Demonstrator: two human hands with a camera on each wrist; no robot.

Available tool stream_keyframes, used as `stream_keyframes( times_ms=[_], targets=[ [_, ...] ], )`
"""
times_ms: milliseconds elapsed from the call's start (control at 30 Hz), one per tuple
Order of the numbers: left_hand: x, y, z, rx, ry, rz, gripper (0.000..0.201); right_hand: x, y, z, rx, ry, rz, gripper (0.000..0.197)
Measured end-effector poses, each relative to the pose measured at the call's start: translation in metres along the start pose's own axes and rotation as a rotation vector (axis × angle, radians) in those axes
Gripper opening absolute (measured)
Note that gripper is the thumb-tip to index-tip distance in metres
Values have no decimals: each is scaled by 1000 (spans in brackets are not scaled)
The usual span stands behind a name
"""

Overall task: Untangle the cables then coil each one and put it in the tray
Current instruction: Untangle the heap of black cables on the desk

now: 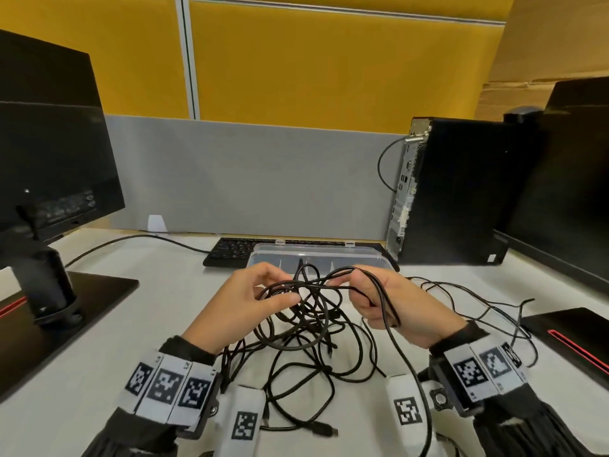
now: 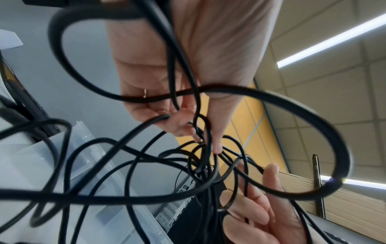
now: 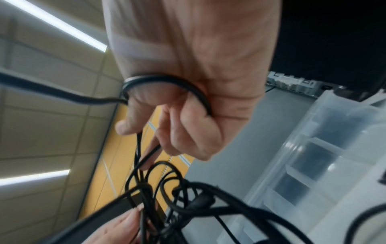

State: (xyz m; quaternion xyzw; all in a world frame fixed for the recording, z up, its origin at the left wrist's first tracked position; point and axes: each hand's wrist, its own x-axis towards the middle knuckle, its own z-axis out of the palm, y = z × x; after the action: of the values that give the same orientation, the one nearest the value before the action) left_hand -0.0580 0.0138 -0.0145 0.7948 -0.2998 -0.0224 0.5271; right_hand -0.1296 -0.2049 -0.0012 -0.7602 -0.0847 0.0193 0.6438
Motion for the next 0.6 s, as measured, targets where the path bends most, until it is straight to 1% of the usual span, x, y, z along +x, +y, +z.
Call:
stream_keyframes(
  times_ms=[100, 167, 200, 267, 333, 433, 500, 600],
  targets=[
    [-1, 0, 0, 33, -52, -3, 42, -4, 2, -3, 75, 10, 24, 37],
    [-1, -1, 2, 67, -80, -16, 49, -6, 1, -2, 128, 8, 55, 38],
    [-2, -1, 2, 65, -88, -31, 44, -6, 1, -1, 151, 15, 69, 39],
    [-2, 2, 0, 5, -104, -71, 21, -6, 1, -1, 171, 44, 75, 38],
    [-1, 1, -3, -74, -116, -91, 23, -7, 0, -3, 143, 89, 60, 31],
    [-1, 1, -4, -171, -85, -94, 5, -9, 0, -8, 74, 133, 51, 22],
    [0, -1, -3, -152, -64, -72, 18, -11, 1, -10, 38, 134, 47, 23],
    [1, -2, -2, -108, 15, -59, 27, -11, 2, -9, -15, 150, 42, 23]
  ],
)
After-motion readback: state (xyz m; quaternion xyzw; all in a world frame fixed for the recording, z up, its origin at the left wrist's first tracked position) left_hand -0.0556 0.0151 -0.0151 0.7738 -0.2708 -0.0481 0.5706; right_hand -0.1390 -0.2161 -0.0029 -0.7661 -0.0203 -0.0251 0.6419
